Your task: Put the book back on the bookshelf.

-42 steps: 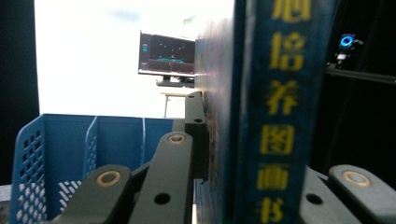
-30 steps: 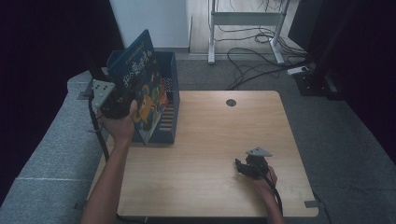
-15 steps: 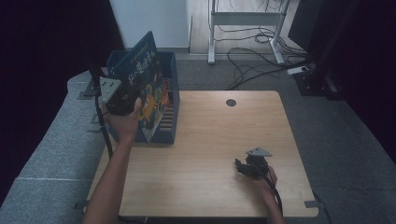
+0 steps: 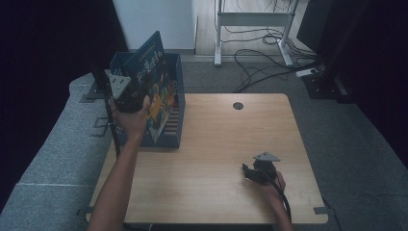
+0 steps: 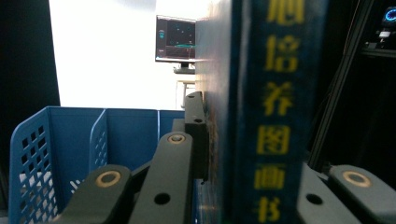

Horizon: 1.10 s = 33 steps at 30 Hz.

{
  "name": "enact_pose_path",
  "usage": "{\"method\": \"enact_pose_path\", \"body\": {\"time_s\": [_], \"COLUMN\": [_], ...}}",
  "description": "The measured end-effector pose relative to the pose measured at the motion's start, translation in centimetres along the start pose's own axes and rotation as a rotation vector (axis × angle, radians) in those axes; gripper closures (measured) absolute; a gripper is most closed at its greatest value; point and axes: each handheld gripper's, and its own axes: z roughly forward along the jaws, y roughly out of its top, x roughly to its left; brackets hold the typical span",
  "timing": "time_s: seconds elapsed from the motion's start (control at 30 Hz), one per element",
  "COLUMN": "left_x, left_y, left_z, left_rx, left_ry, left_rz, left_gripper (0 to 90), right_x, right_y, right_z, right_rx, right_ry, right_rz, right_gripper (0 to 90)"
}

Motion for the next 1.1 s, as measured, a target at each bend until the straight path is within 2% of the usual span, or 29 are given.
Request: {"method": "enact_pose_path", "body": {"time_s": [0.2,0.3,0.43,0.8,1.1], "left_x": [0.2,0.0,-0.2,-0.6,-0.3], "left_y": [-0.6,-0.8,-1.1,-1.6,-2.2], "left_z": [1.4,1.8,2.6,3.6,4.9], "left_rx": [0.002,-0.014,-0.011,-0.019,0.011], "left_ry": [0.02,0.021,0.029,0.047,0.064], "left_rz": [-0.002,0.006,0.014,0.02,0.007], "left_gripper": [82.8,82.7,82.8,82.7,82.8], "right_x": [0.0,0.0,0.0,0.0,0.0], "right_y": [0.0,0.0,0.0,0.0,0.0], "right_z": [0.0,0.0,0.0,0.0,0.0], "right_rx": [0.0,-0.002,-0.002,-0.001,-0.001], "right_ry": [0.0,-0.001,-0.002,-0.001,0.0], "right_rz": [0.0,0.001,0.0,-0.001,-0.001], "right_gripper": [35.5,35.4,35.5,35.5,35.6]}}
